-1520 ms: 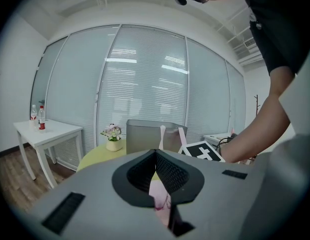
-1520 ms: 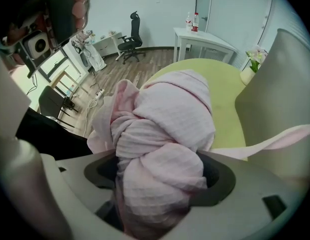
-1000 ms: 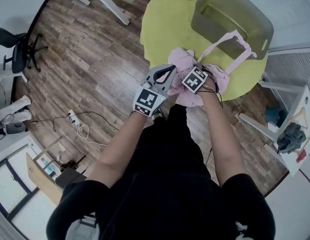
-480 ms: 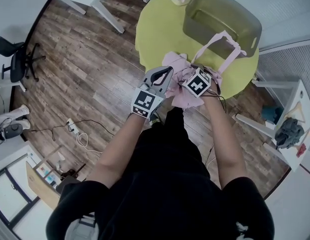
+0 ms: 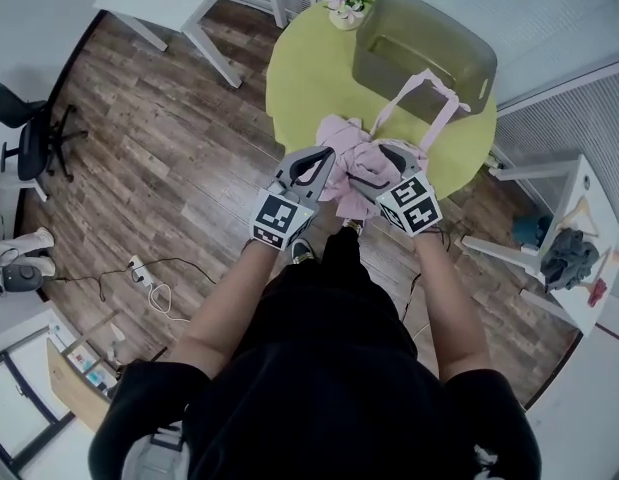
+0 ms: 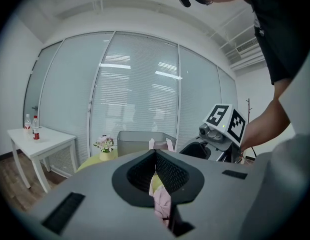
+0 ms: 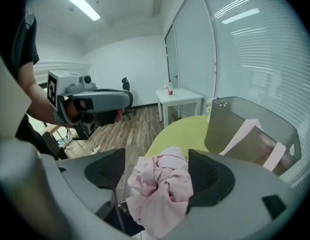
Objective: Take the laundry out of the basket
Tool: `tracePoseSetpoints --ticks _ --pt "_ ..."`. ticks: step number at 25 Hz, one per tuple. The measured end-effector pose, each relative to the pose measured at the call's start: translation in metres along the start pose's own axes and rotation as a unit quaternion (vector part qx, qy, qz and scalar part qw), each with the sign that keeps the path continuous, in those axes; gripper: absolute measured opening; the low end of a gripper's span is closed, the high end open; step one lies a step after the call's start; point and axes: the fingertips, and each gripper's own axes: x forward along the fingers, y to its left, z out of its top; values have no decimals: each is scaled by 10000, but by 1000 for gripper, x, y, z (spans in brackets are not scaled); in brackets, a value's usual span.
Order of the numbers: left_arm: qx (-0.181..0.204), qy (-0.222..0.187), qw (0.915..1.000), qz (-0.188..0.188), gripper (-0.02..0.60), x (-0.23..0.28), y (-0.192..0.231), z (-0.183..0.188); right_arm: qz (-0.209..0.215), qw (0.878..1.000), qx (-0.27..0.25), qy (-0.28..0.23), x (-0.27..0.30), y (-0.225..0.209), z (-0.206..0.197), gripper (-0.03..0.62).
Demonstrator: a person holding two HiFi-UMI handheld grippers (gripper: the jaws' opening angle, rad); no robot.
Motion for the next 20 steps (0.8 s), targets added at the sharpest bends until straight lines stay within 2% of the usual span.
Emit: tracePoseSetpoints --ticks 4,9,10,17,20 --pt "88 -79 9998 -158 11 -13 -14 16 -283 9964 46 -801 -38 14 28 411" --pt "157 -247 9989 -373 11 -30 -35 34 -497 9845 121 -1680 -83 30 53 406" --pt "170 -283 9986 -410 11 -33 -39 38 -533 9822 138 -1794 -90 33 55 385" --pt "294 -504 9961 -659 11 -42 -67 64 -852 9629 147 -2558 -136 46 70 92" --pt "320 -574 9951 -738 11 -44 -78 71 -891 9559 95 -2796 -148 54 77 42"
